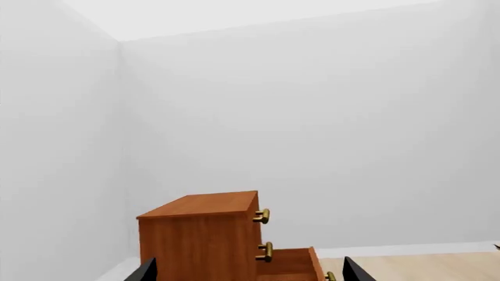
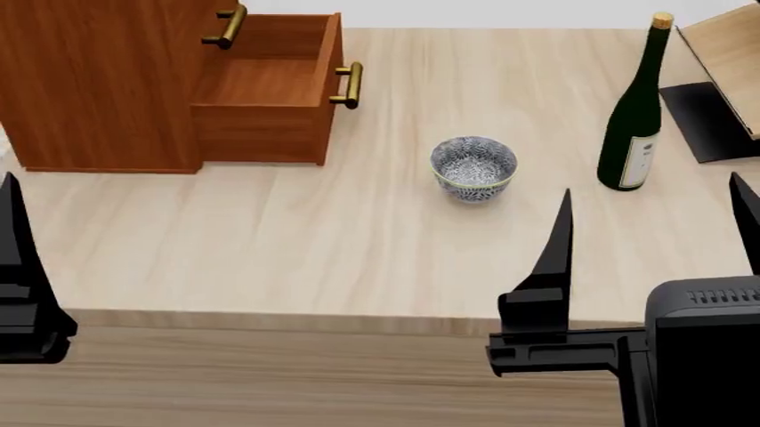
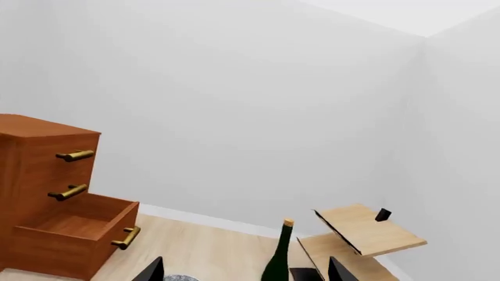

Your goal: Put the bowl in the bottom drawer of the cabinet.

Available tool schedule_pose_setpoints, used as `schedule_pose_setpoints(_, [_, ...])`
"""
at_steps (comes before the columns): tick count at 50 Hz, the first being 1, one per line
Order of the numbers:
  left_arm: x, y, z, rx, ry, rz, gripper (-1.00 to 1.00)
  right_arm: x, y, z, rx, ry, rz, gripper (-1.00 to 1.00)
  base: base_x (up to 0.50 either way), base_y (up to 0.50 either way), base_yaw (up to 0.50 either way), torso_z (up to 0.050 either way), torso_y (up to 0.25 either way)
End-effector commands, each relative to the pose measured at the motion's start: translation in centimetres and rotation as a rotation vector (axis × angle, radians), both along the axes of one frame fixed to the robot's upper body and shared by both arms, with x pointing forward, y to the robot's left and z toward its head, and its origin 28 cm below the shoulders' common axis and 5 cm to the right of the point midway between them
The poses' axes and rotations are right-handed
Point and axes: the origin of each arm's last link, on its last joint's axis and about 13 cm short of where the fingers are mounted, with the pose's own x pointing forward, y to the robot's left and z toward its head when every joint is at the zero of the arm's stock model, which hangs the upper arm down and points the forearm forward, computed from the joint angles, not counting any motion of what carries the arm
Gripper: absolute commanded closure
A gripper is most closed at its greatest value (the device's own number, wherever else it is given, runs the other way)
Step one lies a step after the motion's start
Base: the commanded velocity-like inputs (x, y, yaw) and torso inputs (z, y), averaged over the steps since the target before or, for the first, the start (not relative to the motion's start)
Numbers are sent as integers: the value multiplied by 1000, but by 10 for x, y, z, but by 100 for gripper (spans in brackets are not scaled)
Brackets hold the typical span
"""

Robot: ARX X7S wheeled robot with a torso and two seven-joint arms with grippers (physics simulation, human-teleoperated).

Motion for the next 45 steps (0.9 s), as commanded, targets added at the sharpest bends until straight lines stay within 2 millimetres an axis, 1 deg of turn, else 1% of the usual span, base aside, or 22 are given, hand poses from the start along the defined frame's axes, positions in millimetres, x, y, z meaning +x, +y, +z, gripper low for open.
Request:
schedule_pose_setpoints(1, [0, 0, 0, 3, 0, -2, -100, 0, 0, 0, -2, 1, 0, -100, 0, 266, 0, 0, 0])
schedule_pose_setpoints(8, [0, 0, -1, 12, 0, 3, -100, -1, 0, 1, -7, -1, 4, -100, 0, 262, 0, 0, 0])
schedule_pose_setpoints(10, [2, 1, -3, 60, -1, 42, -100, -1, 0, 2, -7, 0, 4, -100, 0, 262, 0, 0, 0])
schedule_pose_setpoints(12, [1, 0, -2, 28, 8, 12, -100, -1, 1, 2, -9, -1, 5, -100, 0, 258, 0, 0, 0])
schedule_pose_setpoints(23, [1, 0, -1, 34, 5, 16, -100, -1, 0, 2, -1, -3, -1, -100, 0, 259, 0, 0, 0])
schedule_pose_setpoints(25, [2, -1, -2, 62, 12, 34, -100, -1, 0, 2, -4, -2, 1, -100, 0, 262, 0, 0, 0])
schedule_pose_setpoints(27, [2, -1, -2, 37, 8, 17, -100, -1, 0, 2, -5, 0, -1, -100, 0, 262, 0, 0, 0])
schedule_pose_setpoints(42, [2, 1, -3, 40, 5, 21, -100, -2, -1, 3, -5, -3, -8, -100, 0, 260, 0, 0, 0])
schedule_pose_setpoints(45, [2, 0, -3, 42, 6, 22, -100, -1, -1, -1, -6, -11, -8, -100, 0, 259, 0, 0, 0])
